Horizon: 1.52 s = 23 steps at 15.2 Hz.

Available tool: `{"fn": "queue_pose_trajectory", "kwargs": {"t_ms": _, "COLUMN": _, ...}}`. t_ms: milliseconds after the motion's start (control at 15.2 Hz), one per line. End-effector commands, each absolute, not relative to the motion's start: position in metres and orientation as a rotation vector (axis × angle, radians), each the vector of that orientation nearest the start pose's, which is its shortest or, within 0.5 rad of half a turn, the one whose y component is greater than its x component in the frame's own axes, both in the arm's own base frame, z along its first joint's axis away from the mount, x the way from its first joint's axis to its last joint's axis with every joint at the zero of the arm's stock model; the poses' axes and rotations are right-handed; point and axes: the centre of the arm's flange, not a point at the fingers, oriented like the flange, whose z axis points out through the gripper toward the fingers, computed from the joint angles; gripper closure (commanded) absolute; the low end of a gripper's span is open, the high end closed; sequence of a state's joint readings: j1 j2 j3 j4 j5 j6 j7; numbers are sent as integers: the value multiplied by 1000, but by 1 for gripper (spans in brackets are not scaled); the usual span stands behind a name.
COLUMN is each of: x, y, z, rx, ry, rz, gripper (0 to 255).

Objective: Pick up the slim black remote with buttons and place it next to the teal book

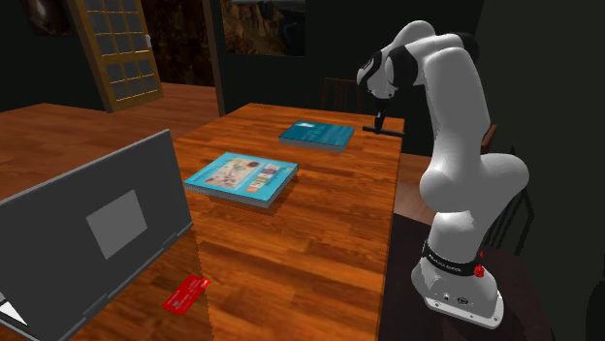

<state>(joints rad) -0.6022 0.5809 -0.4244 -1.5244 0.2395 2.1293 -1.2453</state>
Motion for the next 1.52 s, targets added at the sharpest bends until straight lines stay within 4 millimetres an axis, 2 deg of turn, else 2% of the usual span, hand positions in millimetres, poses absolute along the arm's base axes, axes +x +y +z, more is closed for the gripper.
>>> {"fn": "queue_pose_trajectory", "kwargs": {"t_ms": 0, "x": 415, "y": -572, "z": 339, "rx": -3210, "ry": -274, "rz": -28, "gripper": 255}}
{"fn": "queue_pose_trajectory", "kwargs": {"t_ms": 528, "x": 415, "y": -572, "z": 337, "rx": -3210, "ry": -274, "rz": -28, "gripper": 255}}
{"fn": "queue_pose_trajectory", "kwargs": {"t_ms": 594, "x": 415, "y": -572, "z": 337, "rx": -3210, "ry": -274, "rz": -28, "gripper": 0}}
{"fn": "queue_pose_trajectory", "kwargs": {"t_ms": 924, "x": 415, "y": -572, "z": 337, "rx": -3210, "ry": -274, "rz": -28, "gripper": 0}}
{"fn": "queue_pose_trajectory", "kwargs": {"t_ms": 1188, "x": 414, "y": -568, "z": 387, "rx": -3210, "ry": -274, "rz": -28, "gripper": 0}}
{"fn": "queue_pose_trajectory", "kwargs": {"t_ms": 1452, "x": 414, "y": -568, "z": 387, "rx": -3210, "ry": -274, "rz": -28, "gripper": 0}}
